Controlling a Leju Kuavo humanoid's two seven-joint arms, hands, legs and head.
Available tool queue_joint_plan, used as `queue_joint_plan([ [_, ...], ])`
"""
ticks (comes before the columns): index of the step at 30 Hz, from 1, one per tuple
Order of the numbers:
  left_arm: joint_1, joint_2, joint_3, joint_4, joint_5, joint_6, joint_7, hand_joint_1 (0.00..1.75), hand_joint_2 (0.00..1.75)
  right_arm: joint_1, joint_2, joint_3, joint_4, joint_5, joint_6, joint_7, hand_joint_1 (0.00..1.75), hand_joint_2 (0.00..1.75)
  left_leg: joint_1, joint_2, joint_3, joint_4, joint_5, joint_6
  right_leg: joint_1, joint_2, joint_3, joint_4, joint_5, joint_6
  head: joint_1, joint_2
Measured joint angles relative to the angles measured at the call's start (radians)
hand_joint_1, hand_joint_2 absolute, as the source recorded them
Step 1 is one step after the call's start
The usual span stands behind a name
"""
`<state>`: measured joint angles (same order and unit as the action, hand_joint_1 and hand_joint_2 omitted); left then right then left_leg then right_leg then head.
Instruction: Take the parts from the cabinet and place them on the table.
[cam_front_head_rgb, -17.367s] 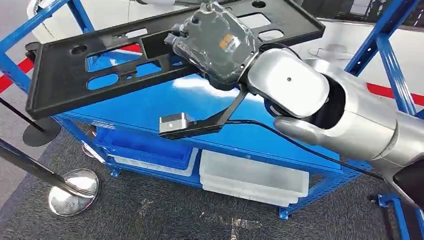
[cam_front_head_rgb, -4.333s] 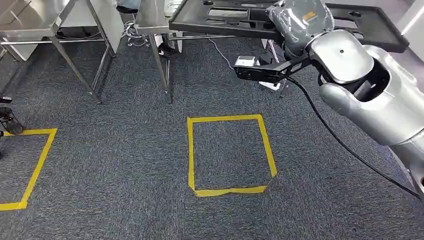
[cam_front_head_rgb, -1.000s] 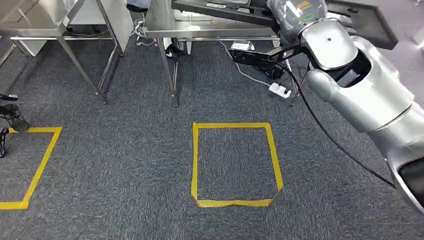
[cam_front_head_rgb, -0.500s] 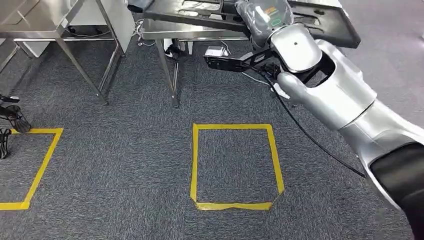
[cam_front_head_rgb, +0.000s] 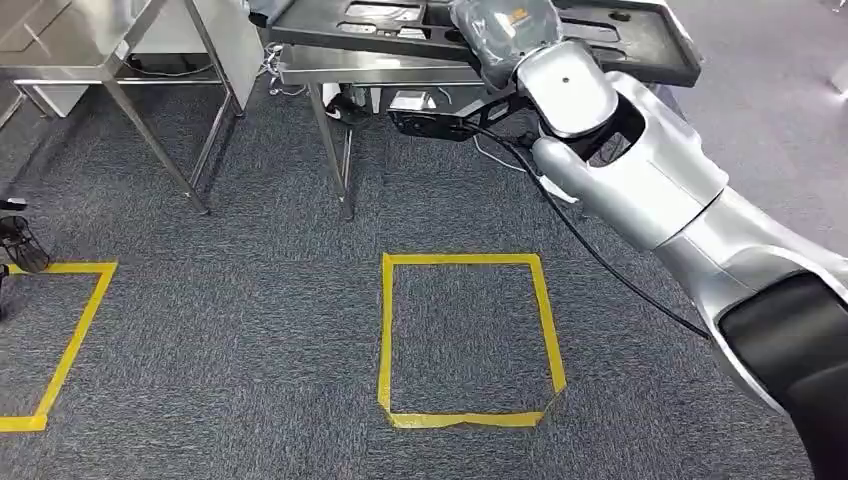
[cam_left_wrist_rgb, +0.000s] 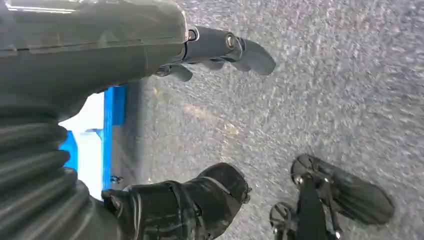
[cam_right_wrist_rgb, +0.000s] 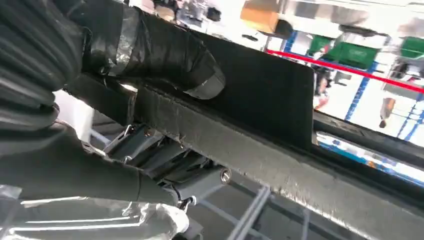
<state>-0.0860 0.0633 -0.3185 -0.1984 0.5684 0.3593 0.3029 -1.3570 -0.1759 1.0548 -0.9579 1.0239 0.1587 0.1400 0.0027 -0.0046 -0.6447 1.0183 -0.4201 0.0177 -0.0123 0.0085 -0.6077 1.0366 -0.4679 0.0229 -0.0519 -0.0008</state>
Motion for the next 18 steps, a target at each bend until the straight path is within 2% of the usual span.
queue_joint_plan([
  [1,0.003,0.0,0.0,0.0,0.0,0.0,0.003,0.0,1.75,0.0,0.0,0.0,0.003,0.0,0.0,-0.003,1.75,1.75,0.002,0.001,0.01,-0.009,0.002,0.003,-0.005,-0.004,-0.007,0.018,-0.008,0.002,0.001,0.0],
  [2,0.004,0.0,0.0,0.0,0.0,0.0,0.005,0.0,1.75,-0.004,0.0,0.0,0.005,0.0,0.0,-0.004,1.75,1.75,0.003,0.002,0.014,-0.012,-0.001,0.009,-0.004,-0.005,-0.033,0.067,-0.034,0.005,0.006,0.0],
  [4,0.003,0.0,0.0,0.0,0.0,0.001,0.006,0.0,1.75,-0.003,0.0,0.001,0.008,0.0,0.001,-0.006,1.75,1.75,0.001,0.003,0.019,-0.011,-0.007,0.019,-0.004,-0.004,-0.116,0.22,-0.09,0.007,0.006,0.0],
  [5,0.002,0.0,-0.001,0.0,0.0,0.002,0.006,0.0,1.75,0.0,0.0,0.003,0.01,0.0,0.002,-0.008,1.75,1.75,0.001,0.003,0.023,-0.011,-0.011,0.021,-0.005,-0.004,-0.15,0.273,-0.097,0.009,0.006,0.0],
  [6,0.001,0.0,-0.004,0.0,-0.001,0.002,0.005,0.0,1.75,0.003,0.0,0.006,0.012,0.0,0.003,-0.008,1.75,1.75,0.001,0.003,0.028,-0.01,-0.016,0.022,-0.007,-0.005,-0.166,0.287,-0.086,0.011,0.006,0.0],
  [7,0.002,0.0,-0.007,0.0,-0.002,0.003,0.001,0.0,1.75,0.004,0.0,0.01,0.015,0.0,0.004,-0.009,1.75,1.75,0.001,0.001,0.034,-0.007,-0.021,0.02,-0.008,-0.005,-0.159,0.257,-0.053,0.012,0.007,0.0],
  [9,0.006,0.0,-0.009,0.0,-0.003,0.005,-0.006,0.0,1.75,0.002,0.0,0.011,0.017,0.0,0.006,-0.008,1.75,1.75,0.003,-0.002,0.046,0.004,-0.037,0.014,-0.01,-0.006,-0.093,0.096,0.045,0.009,0.007,0.0],
  [10,0.006,0.0,-0.01,0.0,-0.003,0.005,-0.01,0.0,1.75,0.001,-0.001,0.01,0.018,0.0,0.007,-0.008,1.75,1.75,0.003,-0.003,0.045,0.01,-0.047,0.008,-0.009,-0.009,-0.07,0.029,0.062,0.006,0.007,0.0],
  [11,0.004,0.0,-0.012,0.0,-0.004,0.006,-0.012,0.0,1.75,-0.002,-0.001,0.011,0.018,-0.001,0.008,-0.007,1.75,1.75,-0.005,-0.004,0.04,0.019,-0.053,0.0,-0.002,-0.008,-0.049,0.015,0.043,0.006,0.007,0.0],
  [12,0.004,0.0,-0.014,0.0,-0.005,0.008,-0.014,0.0,1.75,-0.002,-0.001,0.011,0.018,-0.002,0.01,-0.007,1.75,1.75,-0.005,-0.005,0.04,0.017,-0.054,-0.004,-0.005,-0.004,-0.054,0.017,0.045,-0.002,0.004,0.0],
  [13,0.004,0.0,-0.015,0.0,-0.007,0.008,-0.015,0.0,1.75,0.0,-0.001,0.011,0.018,-0.002,0.013,-0.006,1.75,1.75,-0.003,-0.003,0.042,0.016,-0.055,-0.006,-0.001,-0.004,-0.054,0.015,0.044,-0.004,0.003,0.0],
  [14,0.004,0.0,-0.015,0.0,-0.007,0.007,-0.016,0.0,1.75,0.0,-0.001,0.012,0.018,-0.003,0.014,-0.005,1.75,1.75,-0.002,-0.003,0.046,0.012,-0.054,-0.01,0.0,-0.002,-0.053,0.015,0.041,-0.011,0.004,0.0],
  [15,0.003,0.0,-0.015,0.0,-0.007,0.008,-0.016,0.0,1.75,0.0,-0.004,0.011,0.018,-0.004,0.015,-0.003,1.75,1.75,-0.002,-0.003,0.049,0.013,-0.061,-0.017,-0.008,-0.001,-0.048,0.009,0.043,-0.018,0.003,0.0],
  [16,0.005,0.0,-0.015,0.0,-0.007,0.008,-0.016,0.0,1.75,0.0,-0.005,0.011,0.018,-0.004,0.016,-0.002,1.75,1.75,-0.001,0.0,0.042,0.026,-0.07,-0.022,-0.01,-0.001,-0.041,0.005,0.041,-0.023,0.003,0.0],
  [17,0.005,0.0,-0.015,0.0,-0.008,0.008,-0.016,0.0,1.75,-0.001,-0.006,0.011,0.018,-0.004,0.016,-0.001,1.75,1.75,0.0,0.0,0.022,0.07,-0.092,-0.029,-0.012,-0.001,-0.037,0.004,0.038,-0.027,-0.004,0.0],
  [18,0.005,0.0,-0.015,0.0,-0.008,0.008,-0.016,0.0,1.75,-0.001,-0.006,0.011,0.018,-0.004,0.016,0.001,1.75,1.75,0.003,0.0,-0.015,0.139,-0.119,-0.034,-0.012,0.001,-0.034,0.004,0.036,-0.031,-0.004,0.0],
])
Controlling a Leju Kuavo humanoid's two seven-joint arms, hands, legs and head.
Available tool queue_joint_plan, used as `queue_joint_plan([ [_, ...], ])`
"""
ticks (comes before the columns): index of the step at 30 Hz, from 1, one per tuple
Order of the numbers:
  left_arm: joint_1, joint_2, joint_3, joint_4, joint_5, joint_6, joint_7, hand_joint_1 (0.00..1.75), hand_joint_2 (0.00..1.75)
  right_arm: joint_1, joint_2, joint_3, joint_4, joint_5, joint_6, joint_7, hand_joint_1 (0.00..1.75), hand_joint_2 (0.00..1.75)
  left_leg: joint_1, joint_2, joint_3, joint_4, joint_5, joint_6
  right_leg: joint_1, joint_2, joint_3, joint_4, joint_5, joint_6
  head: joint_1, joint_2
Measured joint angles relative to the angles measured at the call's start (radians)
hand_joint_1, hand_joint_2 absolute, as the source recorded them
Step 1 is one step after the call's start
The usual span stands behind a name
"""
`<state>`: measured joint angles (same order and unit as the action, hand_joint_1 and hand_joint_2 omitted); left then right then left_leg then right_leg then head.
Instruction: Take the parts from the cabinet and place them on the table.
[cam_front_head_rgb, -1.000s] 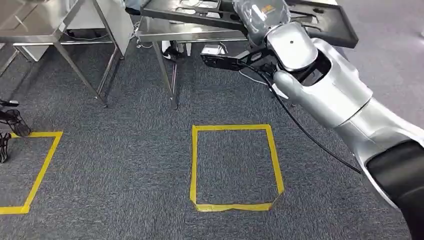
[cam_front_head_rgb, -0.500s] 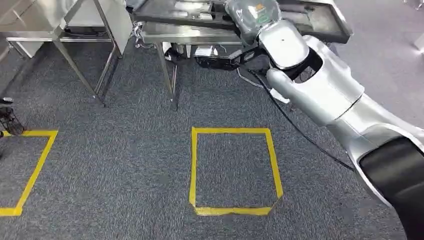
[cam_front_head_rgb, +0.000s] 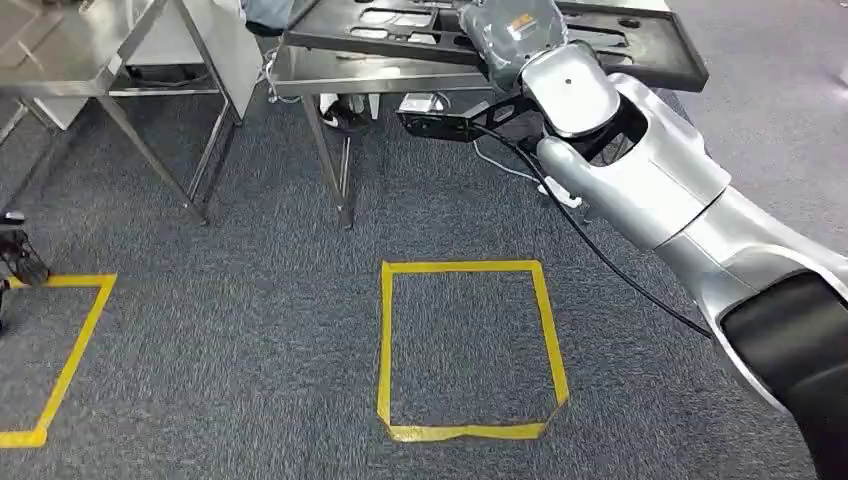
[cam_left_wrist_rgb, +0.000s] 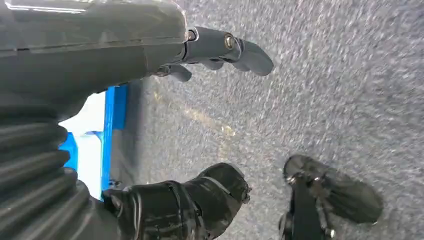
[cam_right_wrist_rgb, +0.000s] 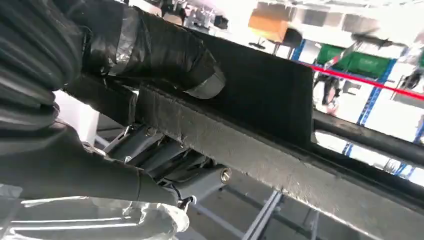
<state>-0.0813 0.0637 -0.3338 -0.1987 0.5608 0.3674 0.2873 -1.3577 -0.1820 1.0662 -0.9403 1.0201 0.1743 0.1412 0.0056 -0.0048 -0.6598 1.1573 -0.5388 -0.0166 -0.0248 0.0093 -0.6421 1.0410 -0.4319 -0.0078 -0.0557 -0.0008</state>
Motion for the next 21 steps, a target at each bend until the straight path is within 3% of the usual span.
queue_joint_plan([
  [2,0.0,0.0,-0.003,0.0,0.0,0.0,0.002,0.0,1.75,0.005,0.0,0.001,0.0,0.0,0.003,0.0,1.75,1.75,0.003,0.0,-0.087,0.145,-0.04,-0.006,0.001,0.002,0.008,0.0,-0.007,-0.004,-0.001,0.0],
  [3,0.0,0.0,-0.004,0.0,0.0,0.0,0.003,0.0,1.75,0.009,0.0,0.003,0.0,0.0,0.003,0.0,1.75,1.75,0.004,0.0,-0.113,0.175,-0.033,-0.008,0.0,0.003,0.014,0.0,-0.012,-0.003,0.0,0.0],
  [4,0.002,-0.001,-0.004,0.0,0.001,0.0,0.005,0.0,1.75,0.013,0.0,0.005,0.0,-0.001,0.003,0.0,1.75,1.75,0.005,0.0,-0.112,0.153,0.0,-0.007,0.0,0.004,0.022,0.0,-0.017,-0.003,-0.001,0.0],
  [5,0.002,-0.001,-0.005,0.0,0.001,0.0,0.005,0.0,1.75,0.014,0.0,0.005,0.0,-0.001,0.003,0.0,1.75,1.75,0.005,0.0,-0.092,0.094,0.046,-0.005,0.0,0.006,0.03,0.0,-0.023,-0.001,-0.001,0.0],
  [7,0.002,0.0,-0.005,0.0,0.001,0.002,0.005,0.0,1.75,0.012,0.0,0.005,0.0,-0.001,0.002,0.001,1.75,1.75,0.004,0.0,-0.019,-0.084,0.148,0.005,0.0,0.006,0.047,-0.001,-0.034,0.005,0.0,0.0],
  [9,0.001,0.0,-0.005,0.0,0.002,0.005,0.006,0.0,1.75,0.008,0.0,0.005,0.0,-0.001,0.001,0.002,1.75,1.75,-0.007,-0.001,0.01,-0.138,0.124,0.014,0.004,0.008,0.047,-0.003,-0.039,0.015,0.001,0.0],
  [11,-0.002,0.0,-0.006,0.0,0.002,0.006,0.005,0.0,1.75,0.011,-0.001,0.005,0.0,-0.001,0.001,0.002,1.75,1.75,-0.01,-0.002,0.01,-0.132,0.12,0.021,0.002,0.007,0.052,-0.016,-0.039,0.025,-0.001,0.0],
  [12,-0.002,0.0,-0.006,0.0,0.002,0.006,0.005,0.0,1.75,0.01,-0.001,0.005,0.0,-0.001,0.001,0.002,1.75,1.75,-0.009,-0.002,0.018,-0.143,0.121,0.027,0.004,0.007,0.059,-0.022,-0.04,0.032,0.0,0.0],
  [13,0.001,0.0,-0.006,0.0,0.002,0.006,0.006,0.0,1.75,0.011,-0.002,0.005,0.0,-0.001,0.0,0.002,1.75,1.75,0.005,0.001,0.035,-0.161,0.126,0.034,0.004,0.002,0.057,-0.016,-0.045,0.036,0.001,0.0],
  [14,0.003,0.0,-0.006,0.0,0.004,0.006,0.006,0.0,1.75,0.008,-0.004,0.005,0.0,-0.001,0.0,0.002,1.75,1.75,0.002,0.002,0.046,-0.168,0.123,0.039,0.007,-0.002,0.049,0.011,-0.056,0.037,0.006,0.0],
  [17,0.0,0.0,-0.007,0.0,0.004,0.006,0.005,0.0,1.75,0.009,-0.006,0.006,0.0,-0.001,0.001,-0.001,1.75,1.75,0.001,0.003,0.058,-0.166,0.11,0.052,0.007,-0.002,-0.08,0.232,-0.135,0.04,0.009,0.0],
  [18,-0.002,0.0,-0.007,0.0,0.004,0.006,0.005,0.0,1.75,0.014,-0.008,0.006,0.0,-0.001,0.002,-0.002,1.75,1.75,0.001,0.003,0.06,-0.163,0.104,0.052,0.006,-0.002,-0.116,0.278,-0.138,0.041,0.009,0.0],
  [19,-0.002,0.0,-0.007,0.0,0.005,0.006,0.005,0.0,1.75,0.019,-0.01,0.007,0.0,-0.001,0.002,-0.002,1.75,1.75,0.001,0.0,0.065,-0.16,0.098,0.051,0.005,-0.003,-0.127,0.272,-0.114,0.042,0.01,0.0],
  [20,0.0,0.0,-0.007,0.0,0.004,0.005,0.005,0.0,1.75,0.02,-0.01,0.008,0.001,-0.001,0.002,-0.003,1.75,1.75,0.002,-0.002,0.071,-0.156,0.091,0.049,0.003,-0.004,-0.114,0.226,-0.072,0.042,0.009,0.0],
  [21,0.001,0.0,-0.007,0.0,0.004,0.004,0.005,0.0,1.75,0.019,-0.01,0.008,0.001,-0.001,0.002,-0.004,1.75,1.75,0.003,-0.003,0.079,-0.151,0.081,0.045,0.003,-0.006,-0.08,0.137,-0.015,0.04,0.01,0.0],
])
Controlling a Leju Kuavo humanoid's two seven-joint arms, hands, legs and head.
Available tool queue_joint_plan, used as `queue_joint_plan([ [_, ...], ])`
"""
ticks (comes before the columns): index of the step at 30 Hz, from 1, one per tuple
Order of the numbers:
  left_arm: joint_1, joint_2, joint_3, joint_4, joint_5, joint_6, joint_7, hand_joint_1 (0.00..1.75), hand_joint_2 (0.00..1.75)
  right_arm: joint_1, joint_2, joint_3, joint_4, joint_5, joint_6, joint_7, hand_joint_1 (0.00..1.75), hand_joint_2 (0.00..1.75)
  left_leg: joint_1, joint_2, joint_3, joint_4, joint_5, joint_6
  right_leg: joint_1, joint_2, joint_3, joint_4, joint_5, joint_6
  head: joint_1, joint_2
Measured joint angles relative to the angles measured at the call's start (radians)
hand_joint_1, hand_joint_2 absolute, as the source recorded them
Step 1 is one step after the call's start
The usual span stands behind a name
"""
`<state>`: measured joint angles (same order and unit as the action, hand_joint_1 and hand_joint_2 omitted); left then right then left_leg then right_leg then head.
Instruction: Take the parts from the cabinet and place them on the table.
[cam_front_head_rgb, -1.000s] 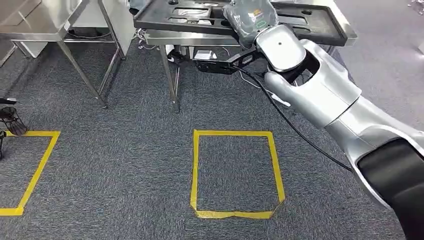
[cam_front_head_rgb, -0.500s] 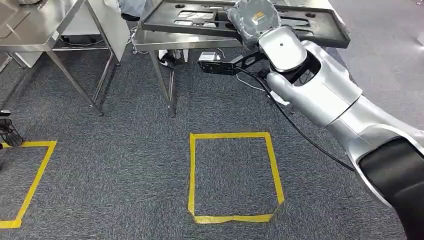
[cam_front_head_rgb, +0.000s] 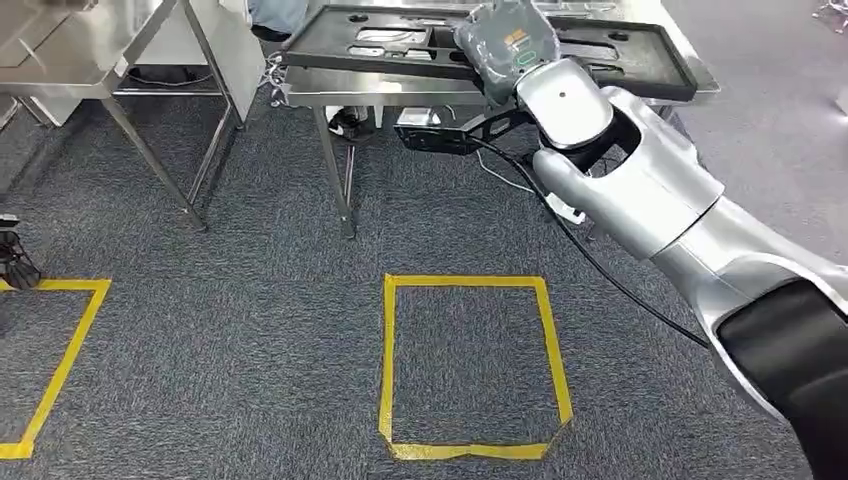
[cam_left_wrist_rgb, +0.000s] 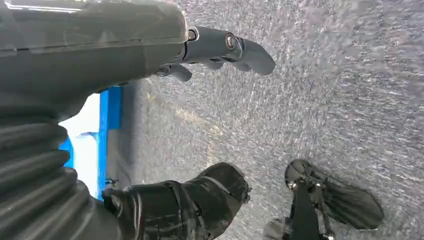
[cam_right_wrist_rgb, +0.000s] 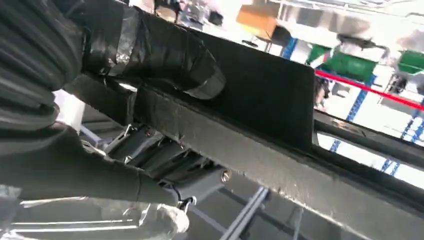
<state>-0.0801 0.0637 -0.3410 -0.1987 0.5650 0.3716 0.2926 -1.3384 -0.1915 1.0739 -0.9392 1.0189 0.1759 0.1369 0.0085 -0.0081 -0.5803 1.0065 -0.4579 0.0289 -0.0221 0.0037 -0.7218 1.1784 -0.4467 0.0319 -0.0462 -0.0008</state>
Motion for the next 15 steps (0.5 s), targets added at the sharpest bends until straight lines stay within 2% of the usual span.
queue_joint_plan([
  [1,0.002,0.0,0.0,0.0,0.0,-0.001,0.0,0.0,1.75,-0.002,0.0,0.0,0.0,0.0,0.0,0.0,1.75,1.75,0.001,0.0,0.008,0.006,-0.011,-0.004,0.0,-0.002,0.04,-0.093,0.05,-0.002,0.0,0.0],
  [2,0.003,-0.001,0.0,0.0,0.0,-0.001,0.0,0.0,1.75,-0.003,0.0,0.0,0.0,0.0,0.0,0.0,1.75,1.75,-0.001,-0.001,0.009,0.009,-0.02,-0.011,0.002,-0.003,0.058,-0.122,0.035,-0.004,-0.001,0.0],
  [3,-0.001,0.0,0.0,0.0,0.0,-0.001,0.0,0.0,1.75,-0.006,0.002,0.0,0.0,0.0,0.0,-0.002,1.75,1.75,-0.008,-0.002,0.005,0.023,-0.029,-0.019,0.004,0.001,0.066,-0.136,0.034,-0.009,-0.001,0.0],
  [5,-0.002,-0.001,0.0,0.0,0.0,-0.001,0.0,0.0,1.75,-0.004,0.002,0.002,0.001,0.0,0.0,-0.003,1.75,1.75,-0.005,-0.001,0.008,0.013,-0.03,-0.026,0.009,0.002,0.065,-0.132,0.029,-0.018,-0.001,0.0],
  [6,-0.003,-0.001,0.0,0.0,0.0,-0.001,0.0,0.0,1.75,-0.005,0.002,0.002,0.001,0.0,-0.001,-0.003,1.75,1.75,-0.005,0.0,0.012,0.011,-0.032,-0.03,0.009,0.003,0.065,-0.134,0.027,-0.023,0.0,0.0],
  [7,-0.003,-0.001,0.0,0.0,0.0,-0.001,-0.002,0.0,1.75,-0.007,0.002,0.002,0.002,0.0,-0.001,-0.003,1.75,1.75,-0.003,0.001,0.007,0.016,-0.041,-0.036,0.0,0.003,0.072,-0.137,0.027,-0.03,0.0,0.0],
  [8,-0.002,-0.001,0.0,0.0,0.0,-0.001,-0.002,0.0,1.75,-0.009,0.002,0.002,0.003,0.001,-0.002,-0.003,1.75,1.75,-0.003,0.002,0.001,0.042,-0.052,-0.042,0.0,0.003,0.076,-0.138,0.023,-0.036,-0.001,0.0],
  [9,-0.002,-0.001,0.0,0.0,0.0,-0.001,-0.003,0.0,1.75,-0.011,0.008,0.002,0.005,0.002,-0.002,-0.003,1.75,1.75,-0.001,0.003,-0.031,0.101,-0.078,-0.049,-0.001,0.004,0.078,-0.138,0.02,-0.04,-0.008,0.0],
  [11,-0.003,-0.001,0.0,0.0,0.0,-0.001,-0.003,0.0,1.75,-0.012,0.018,0.003,0.009,0.005,-0.005,-0.009,1.75,1.75,0.002,0.004,-0.125,0.26,-0.13,-0.056,0.001,0.008,0.084,-0.138,0.013,-0.045,-0.007,0.0],
  [12,-0.003,-0.002,0.0,0.0,0.0,-0.002,0.0,0.0,1.75,-0.011,0.023,0.005,0.014,0.005,-0.006,-0.015,1.75,1.75,0.002,0.003,-0.166,0.316,-0.138,-0.057,0.002,0.008,0.088,-0.138,0.008,-0.045,-0.008,0.0],
  [13,-0.003,-0.002,0.0,0.0,0.001,-0.004,0.002,0.0,1.75,-0.008,0.03,0.007,0.019,0.005,-0.007,-0.02,1.75,1.75,0.002,0.003,-0.186,0.324,-0.114,-0.055,0.003,0.01,0.097,-0.138,0.003,-0.045,-0.007,0.0],
  [14,-0.002,-0.003,0.0,0.0,0.002,-0.005,0.003,0.0,1.75,-0.007,0.036,0.009,0.023,0.005,-0.007,-0.024,1.75,1.75,0.001,0.003,-0.179,0.287,-0.075,-0.051,0.005,0.01,0.105,-0.138,-0.003,-0.045,-0.007,0.0],
  [15,-0.001,-0.003,0.0,0.0,0.002,-0.006,0.003,0.0,1.75,-0.007,0.04,0.011,0.027,0.005,-0.007,-0.025,1.75,1.75,0.0,0.003,-0.152,0.208,-0.019,-0.044,0.008,0.01,0.116,-0.138,-0.01,-0.044,-0.007,0.0],
])
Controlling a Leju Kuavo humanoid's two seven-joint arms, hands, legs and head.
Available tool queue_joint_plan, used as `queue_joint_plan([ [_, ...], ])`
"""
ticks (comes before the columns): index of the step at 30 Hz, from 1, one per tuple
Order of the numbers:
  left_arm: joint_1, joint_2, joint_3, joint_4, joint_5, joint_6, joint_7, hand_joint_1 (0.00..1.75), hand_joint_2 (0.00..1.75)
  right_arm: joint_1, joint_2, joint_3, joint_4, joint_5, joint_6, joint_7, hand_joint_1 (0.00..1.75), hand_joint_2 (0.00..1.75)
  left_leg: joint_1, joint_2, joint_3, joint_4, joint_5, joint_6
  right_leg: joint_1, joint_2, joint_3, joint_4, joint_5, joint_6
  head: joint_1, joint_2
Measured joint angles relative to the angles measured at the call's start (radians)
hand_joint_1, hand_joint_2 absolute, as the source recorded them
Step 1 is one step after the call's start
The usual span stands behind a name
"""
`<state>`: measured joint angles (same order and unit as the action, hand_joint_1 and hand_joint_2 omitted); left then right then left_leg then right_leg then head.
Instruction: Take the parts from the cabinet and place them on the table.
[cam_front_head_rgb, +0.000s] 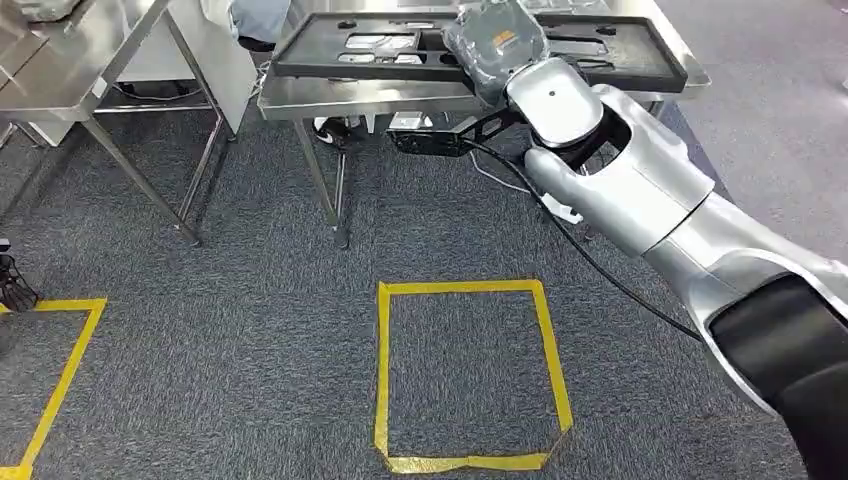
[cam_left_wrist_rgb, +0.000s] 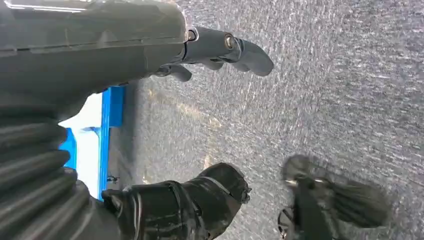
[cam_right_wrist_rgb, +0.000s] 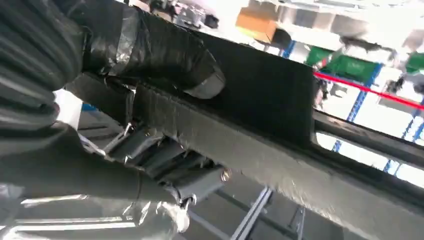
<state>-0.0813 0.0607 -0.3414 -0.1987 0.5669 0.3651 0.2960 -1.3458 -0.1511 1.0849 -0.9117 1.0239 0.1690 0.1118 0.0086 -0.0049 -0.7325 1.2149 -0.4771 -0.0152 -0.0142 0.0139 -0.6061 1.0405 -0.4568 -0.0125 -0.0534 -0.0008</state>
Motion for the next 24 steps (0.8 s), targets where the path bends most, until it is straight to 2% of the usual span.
queue_joint_plan([
  [1,0.0,0.0,0.0,0.0,0.0,-0.001,0.0,0.0,1.75,-0.002,0.006,0.0,0.003,0.0,0.0,0.0,1.75,1.75,-0.004,0.0,0.038,-0.098,0.059,0.011,0.002,0.0,0.011,-0.001,-0.007,0.001,0.0,0.0],
  [2,0.0,0.002,0.0,0.0,0.001,-0.001,0.0,0.0,1.75,-0.003,0.008,0.0,0.005,0.0,-0.002,0.0,1.75,1.75,-0.012,0.0,0.064,-0.176,0.088,0.025,0.0,-0.003,0.017,-0.004,-0.012,0.001,0.0,0.0],
  [3,0.002,0.005,0.0,0.0,0.001,-0.001,0.0,0.0,1.75,-0.007,0.01,0.0,0.009,0.002,-0.005,0.0,1.75,1.75,-0.017,0.001,0.078,-0.179,0.069,0.032,0.004,-0.002,0.017,-0.007,-0.014,0.006,0.005,0.0],
  [4,-0.002,0.004,0.0,0.0,0.001,-0.002,0.001,0.0,1.75,-0.008,0.014,0.0,0.011,0.002,-0.006,-0.001,1.75,1.75,-0.02,0.0,0.085,-0.199,0.067,0.035,0.001,-0.001,0.015,-0.007,-0.016,0.011,-0.001,0.0],
  [6,-0.003,0.005,0.0,0.0,0.001,-0.002,0.001,0.0,1.75,-0.008,0.017,0.002,0.017,0.002,-0.006,-0.003,1.75,1.75,-0.023,0.0,0.085,-0.199,0.063,0.04,-0.001,-0.003,0.021,-0.019,-0.016,0.021,0.0,0.0],
  [7,-0.002,0.005,0.0,0.0,0.001,-0.002,0.001,0.0,1.75,-0.009,0.022,0.002,0.018,0.002,-0.008,-0.003,1.75,1.75,-0.017,0.001,0.099,-0.219,0.066,0.044,0.005,-0.002,0.029,-0.024,-0.019,0.029,-0.001,0.0],
  [8,0.002,0.005,0.0,0.0,0.002,-0.002,0.004,0.0,1.75,-0.009,0.022,0.002,0.022,0.002,-0.009,-0.003,1.75,1.75,-0.011,0.003,0.118,-0.236,0.071,0.044,0.002,-0.008,0.025,-0.01,-0.025,0.033,0.005,0.0],
  [9,0.002,0.004,0.0,0.0,0.002,-0.003,0.004,0.0,1.75,-0.015,0.022,0.002,0.024,0.002,-0.009,-0.003,1.75,1.75,-0.009,0.004,0.126,-0.241,0.067,0.049,0.004,-0.008,0.003,0.034,-0.045,0.034,0.006,0.0],
  [11,-0.002,0.003,0.0,0.0,0.002,-0.003,0.007,0.0,1.75,-0.018,0.022,0.005,0.031,0.003,-0.013,-0.005,1.75,1.75,-0.01,0.004,0.134,-0.239,0.057,0.055,0.004,-0.008,-0.088,0.189,-0.098,0.038,0.005,0.0],
  [12,-0.002,0.003,0.0,0.0,0.002,-0.003,0.009,0.0,1.75,-0.015,0.022,0.008,0.033,0.003,-0.013,-0.008,1.75,1.75,-0.01,0.004,0.139,-0.238,0.051,0.056,0.004,-0.008,-0.132,0.252,-0.111,0.04,0.005,0.0],
  [13,-0.002,0.003,0.0,0.0,0.003,-0.001,0.01,0.0,1.75,-0.011,0.022,0.011,0.036,0.003,-0.014,-0.011,1.75,1.75,-0.009,0.003,0.145,-0.235,0.043,0.056,0.002,-0.008,-0.161,0.279,-0.1,0.043,0.006,0.0],
  [14,-0.001,0.003,0.0,0.0,0.003,0.0,0.012,0.0,1.75,-0.008,0.022,0.013,0.039,0.003,-0.013,-0.012,1.75,1.75,-0.008,0.0,0.154,-0.23,0.032,0.053,0.0,-0.009,-0.161,0.25,-0.059,0.045,0.006,0.0],
  [15,0.0,0.003,0.0,0.0,0.003,0.001,0.012,0.0,1.75,-0.009,0.022,0.014,0.042,0.002,-0.012,-0.012,1.75,1.75,-0.007,-0.002,0.163,-0.224,0.022,0.051,-0.004,-0.01,-0.14,0.187,-0.008,0.046,0.006,0.0],
  [16,0.002,0.002,0.0,0.0,0.002,0.004,0.011,0.0,1.75,-0.013,0.022,0.014,0.043,0.002,-0.012,-0.012,1.75,1.75,-0.006,-0.004,0.171,-0.215,0.008,0.047,-0.006,-0.011,-0.107,0.097,0.05,0.046,0.006,0.0],
  [17,0.003,0.002,-0.001,0.0,0.002,0.005,0.009,0.0,1.75,-0.017,0.022,0.014,0.044,0.002,-0.011,-0.012,1.75,1.75,-0.006,-0.004,0.174,-0.205,-0.006,0.042,-0.008,-0.014,-0.085,0.022,0.083,0.045,0.006,0.0],
  [18,0.002,0.002,-0.001,0.0,0.001,0.006,0.006,0.0,1.75,-0.022,0.021,0.016,0.046,0.001,-0.011,-0.011,1.75,1.75,-0.013,-0.004,0.17,-0.196,-0.016,0.033,-0.002,-0.014,-0.068,0.022,0.06,0.043,0.005,0.0],
  [19,0.001,0.002,-0.002,0.0,0.001,0.006,0.003,0.0,1.75,-0.026,0.022,0.017,0.046,-0.001,-0.01,-0.012,1.75,1.75,-0.014,-0.006,0.167,-0.189,-0.021,0.028,-0.003,-0.01,-0.066,0.01,0.053,0.032,0.003,0.0],
  [21,0.0,0.002,-0.002,0.0,0.0,0.005,-0.002,0.0,1.75,-0.022,0.022,0.018,0.046,-0.002,-0.008,-0.012,1.75,1.75,-0.009,-0.005,0.171,-0.2,-0.022,0.017,0.005,-0.008,-0.067,0.011,0.046,0.021,0.002,0.0],
  [23,-0.002,0.002,-0.002,0.0,-0.001,0.005,-0.004,0.0,1.75,-0.022,0.019,0.018,0.047,-0.004,-0.008,-0.009,1.75,1.75,-0.006,-0.001,0.171,-0.193,-0.038,0.007,-0.006,-0.005,-0.052,-0.002,0.045,0.011,0.002,0.0],
  [24,-0.001,0.0,-0.002,0.0,-0.001,0.005,-0.004,0.0,1.75,-0.024,0.018,0.018,0.047,-0.004,-0.008,-0.007,1.75,1.75,-0.006,0.0,0.154,-0.151,-0.055,0.001,-0.008,-0.005,-0.045,-0.005,0.04,0.004,-0.004,0.0],
])
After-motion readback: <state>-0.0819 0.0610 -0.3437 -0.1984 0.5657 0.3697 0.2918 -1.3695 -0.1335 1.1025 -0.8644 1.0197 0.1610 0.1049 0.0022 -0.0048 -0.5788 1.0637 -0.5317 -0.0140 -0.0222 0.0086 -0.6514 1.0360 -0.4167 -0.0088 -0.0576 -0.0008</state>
